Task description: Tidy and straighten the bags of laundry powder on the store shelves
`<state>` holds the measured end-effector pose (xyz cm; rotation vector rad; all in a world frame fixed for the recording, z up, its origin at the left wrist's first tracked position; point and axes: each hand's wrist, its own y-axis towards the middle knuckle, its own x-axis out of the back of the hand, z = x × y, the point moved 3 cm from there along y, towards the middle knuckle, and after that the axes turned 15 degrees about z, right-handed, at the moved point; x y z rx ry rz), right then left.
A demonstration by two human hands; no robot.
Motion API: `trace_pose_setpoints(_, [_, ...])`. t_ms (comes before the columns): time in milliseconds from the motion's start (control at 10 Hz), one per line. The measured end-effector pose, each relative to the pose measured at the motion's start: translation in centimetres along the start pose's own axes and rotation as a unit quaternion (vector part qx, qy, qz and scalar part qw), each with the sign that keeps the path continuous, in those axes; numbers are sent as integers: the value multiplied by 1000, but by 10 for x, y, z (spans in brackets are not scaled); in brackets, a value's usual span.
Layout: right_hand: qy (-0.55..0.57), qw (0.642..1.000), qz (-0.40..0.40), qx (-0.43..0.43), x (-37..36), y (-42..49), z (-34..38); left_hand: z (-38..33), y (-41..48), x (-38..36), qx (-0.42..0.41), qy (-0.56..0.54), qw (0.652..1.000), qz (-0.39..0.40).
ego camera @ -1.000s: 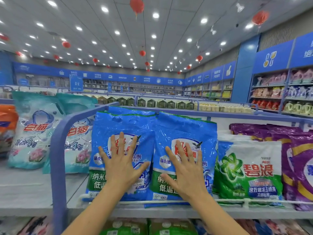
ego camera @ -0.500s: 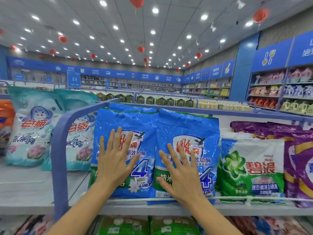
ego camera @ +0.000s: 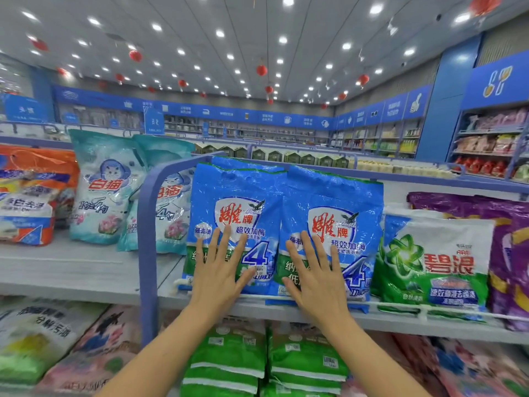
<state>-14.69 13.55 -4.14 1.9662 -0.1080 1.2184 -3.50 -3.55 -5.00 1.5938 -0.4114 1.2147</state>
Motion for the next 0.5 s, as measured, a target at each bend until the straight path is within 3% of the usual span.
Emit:
trace_pose_setpoints(200, [-15, 999, 33, -17, 11, -3, 7, -7, -6, 15, 31, 25, 999, 34])
trace_pose_setpoints(400, [15, 1000, -10, -3, 36, -34, 26, -22, -47, 23, -15, 17, 999, -36])
trace_pose_setpoints(500, [39, 999, -4, 6, 40, -49, 31, -31, -63, 25, -38, 1, 999, -28])
